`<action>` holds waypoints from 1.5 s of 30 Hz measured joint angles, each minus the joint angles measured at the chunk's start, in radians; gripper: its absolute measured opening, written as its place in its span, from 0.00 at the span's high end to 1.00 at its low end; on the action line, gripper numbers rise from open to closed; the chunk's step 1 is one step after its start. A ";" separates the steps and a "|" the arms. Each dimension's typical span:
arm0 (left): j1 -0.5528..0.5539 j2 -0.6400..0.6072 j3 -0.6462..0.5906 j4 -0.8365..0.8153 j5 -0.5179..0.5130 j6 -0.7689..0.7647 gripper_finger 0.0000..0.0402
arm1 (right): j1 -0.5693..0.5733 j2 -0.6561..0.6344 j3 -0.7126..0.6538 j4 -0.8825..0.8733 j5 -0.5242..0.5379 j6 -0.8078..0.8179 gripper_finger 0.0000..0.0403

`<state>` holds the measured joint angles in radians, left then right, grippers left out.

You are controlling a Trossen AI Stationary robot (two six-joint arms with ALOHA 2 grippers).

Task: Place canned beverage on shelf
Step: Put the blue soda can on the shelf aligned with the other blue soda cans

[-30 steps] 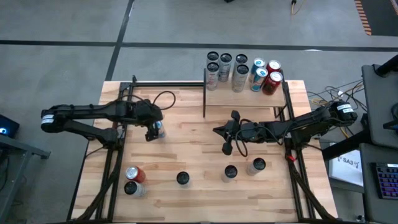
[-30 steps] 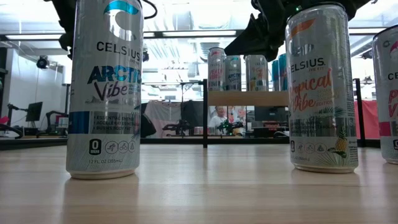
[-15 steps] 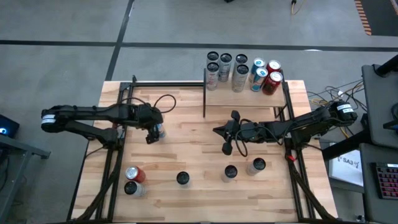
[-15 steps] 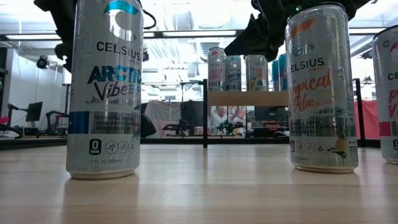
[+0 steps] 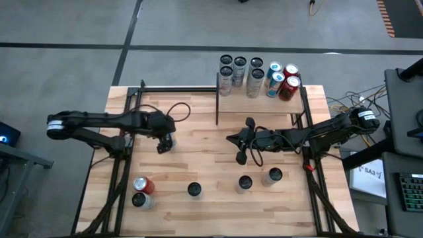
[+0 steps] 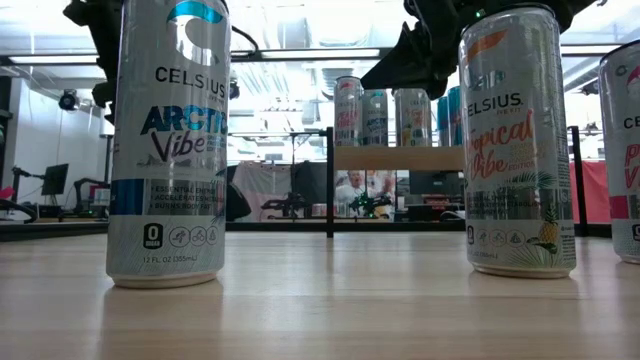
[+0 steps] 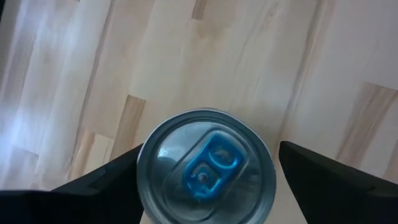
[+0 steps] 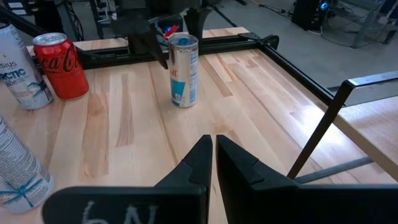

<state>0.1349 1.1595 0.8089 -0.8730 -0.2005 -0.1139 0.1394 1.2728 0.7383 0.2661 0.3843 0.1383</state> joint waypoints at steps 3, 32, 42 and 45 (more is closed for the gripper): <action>0.000 0.025 0.000 0.000 -0.003 0.000 0.26 | 0.000 0.000 0.000 0.000 0.000 0.000 0.97; -0.135 0.080 0.428 -0.018 -0.031 -0.183 0.46 | -0.002 0.217 0.261 0.022 0.060 -0.160 0.97; -0.229 0.070 0.379 0.027 -0.123 -0.284 0.46 | 0.000 0.359 0.433 -0.064 0.166 -0.203 0.97; -0.239 0.074 0.370 0.024 -0.131 -0.292 0.46 | 0.000 0.404 0.489 -0.093 0.163 -0.197 0.96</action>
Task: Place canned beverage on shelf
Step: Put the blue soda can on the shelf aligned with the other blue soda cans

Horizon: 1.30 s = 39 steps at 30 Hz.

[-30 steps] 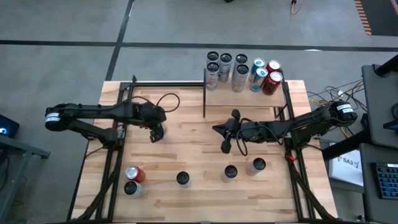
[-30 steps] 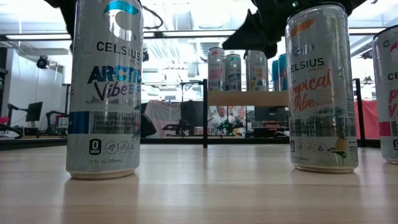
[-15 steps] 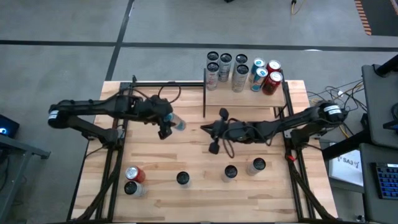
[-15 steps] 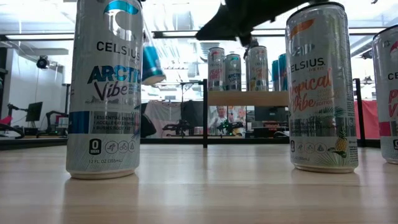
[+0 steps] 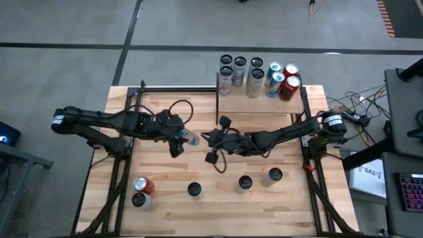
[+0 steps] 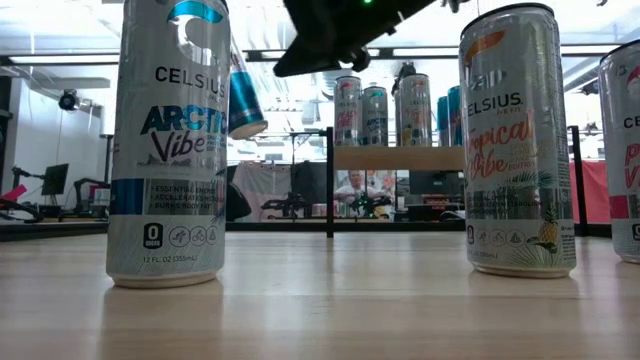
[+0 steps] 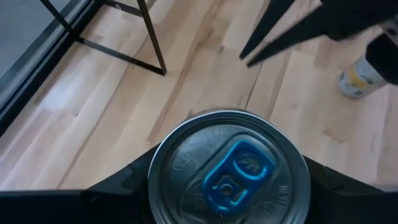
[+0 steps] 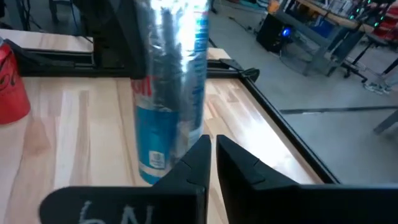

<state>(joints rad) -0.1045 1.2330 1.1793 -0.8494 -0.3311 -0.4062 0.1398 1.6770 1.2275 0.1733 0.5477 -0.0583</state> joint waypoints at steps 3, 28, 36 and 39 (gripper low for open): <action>0.000 -0.001 0.000 0.006 -0.001 -0.001 0.46 | 0.000 0.034 0.062 -0.065 0.000 0.021 0.91; 0.000 0.002 -0.004 0.043 -0.011 0.012 0.46 | -0.010 0.141 0.191 -0.129 -0.031 0.109 0.29; 0.000 0.005 -0.004 0.088 -0.008 0.022 0.46 | -0.042 0.169 0.190 -0.053 -0.062 0.028 0.19; -0.001 0.007 -0.004 0.101 0.002 0.030 0.46 | -0.044 0.185 0.190 -0.015 -0.073 -0.010 0.19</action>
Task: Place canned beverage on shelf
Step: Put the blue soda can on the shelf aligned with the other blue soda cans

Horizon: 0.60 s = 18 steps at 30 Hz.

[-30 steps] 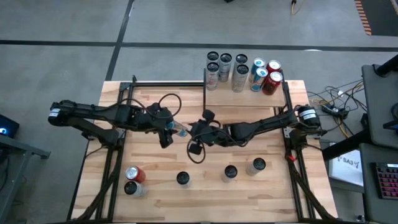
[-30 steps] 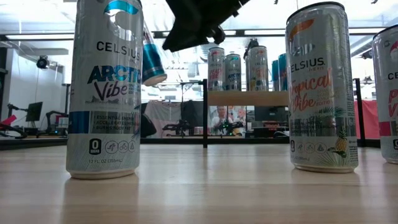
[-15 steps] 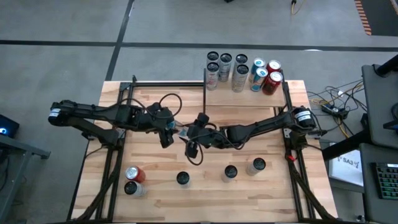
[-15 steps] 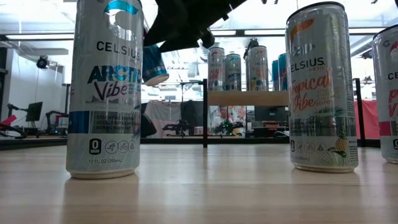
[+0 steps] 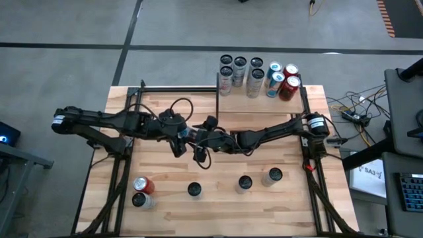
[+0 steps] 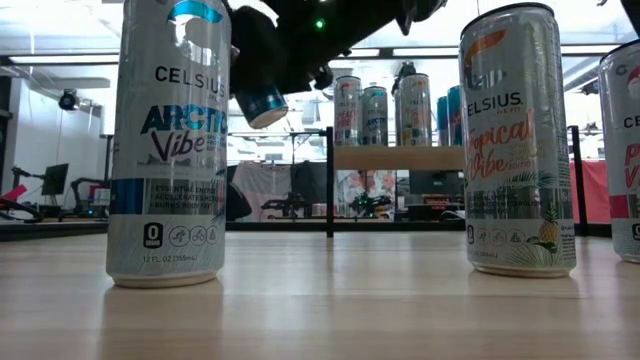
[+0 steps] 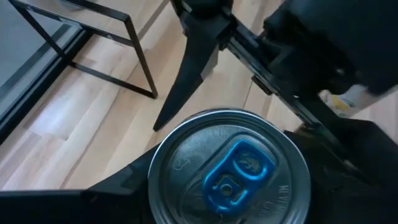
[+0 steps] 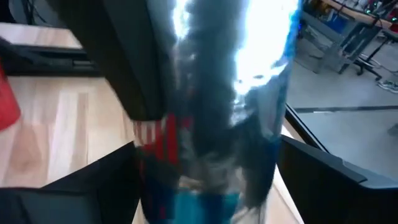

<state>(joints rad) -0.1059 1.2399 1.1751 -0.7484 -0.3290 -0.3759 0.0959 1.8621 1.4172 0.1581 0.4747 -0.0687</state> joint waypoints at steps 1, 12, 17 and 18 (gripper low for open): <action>0.000 0.001 0.000 0.000 0.000 0.000 0.46 | 0.000 0.001 -0.001 0.002 0.000 -0.005 0.19; 0.000 -0.003 0.000 0.004 -0.003 0.045 0.35 | 0.002 0.000 -0.001 0.012 -0.004 0.032 0.45; 0.000 -0.004 0.001 0.010 -0.003 0.084 0.29 | 0.002 0.000 -0.001 -0.003 -0.004 0.034 0.47; 0.000 -0.005 0.001 0.014 -0.003 0.093 0.29 | 0.002 0.000 -0.001 0.001 -0.004 0.035 0.47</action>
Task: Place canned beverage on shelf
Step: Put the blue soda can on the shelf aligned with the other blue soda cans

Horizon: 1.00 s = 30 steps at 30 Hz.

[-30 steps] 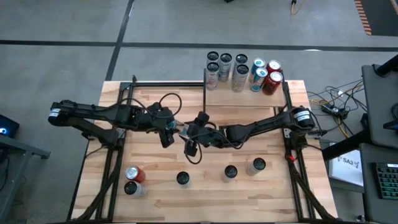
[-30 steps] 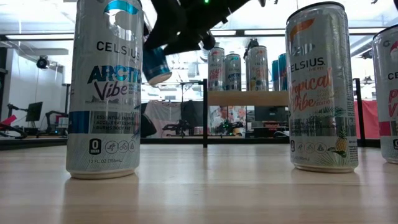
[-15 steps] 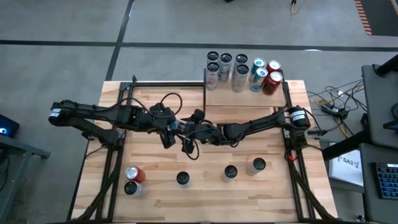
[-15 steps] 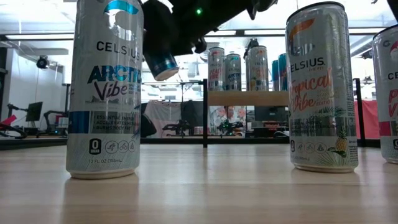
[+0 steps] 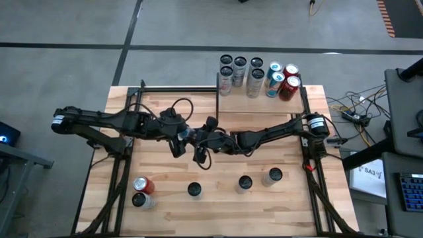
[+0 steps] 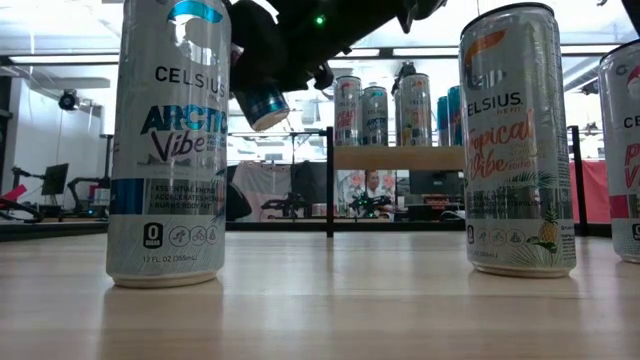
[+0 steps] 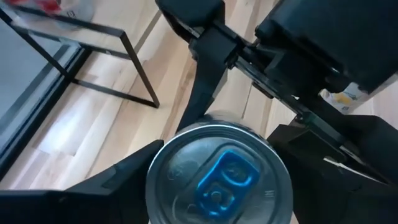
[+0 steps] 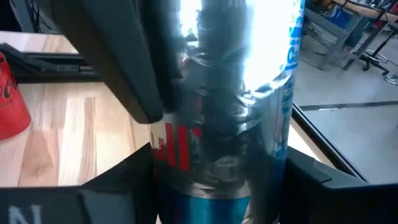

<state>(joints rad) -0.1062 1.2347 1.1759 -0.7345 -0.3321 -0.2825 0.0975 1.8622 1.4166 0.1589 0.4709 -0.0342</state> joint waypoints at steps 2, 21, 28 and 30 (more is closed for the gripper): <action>0.000 -0.008 0.000 0.004 0.000 0.023 0.30 | 0.000 -0.001 0.000 -0.003 0.000 0.000 0.47; 0.000 -0.197 -0.064 0.233 0.023 0.328 0.29 | 0.001 -0.291 -0.094 -0.409 0.158 0.062 0.47; 0.000 -0.264 -0.251 0.531 0.133 0.443 0.29 | 0.000 -0.563 -0.381 -0.200 0.169 0.105 0.47; 0.000 -0.274 -0.300 0.605 0.134 0.460 0.29 | 0.000 -0.636 -0.485 -0.072 0.169 0.103 0.47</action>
<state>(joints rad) -0.1059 0.9604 0.8757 -0.1297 -0.1986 0.1777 0.0975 1.2265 0.9316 0.0867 0.6395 0.0687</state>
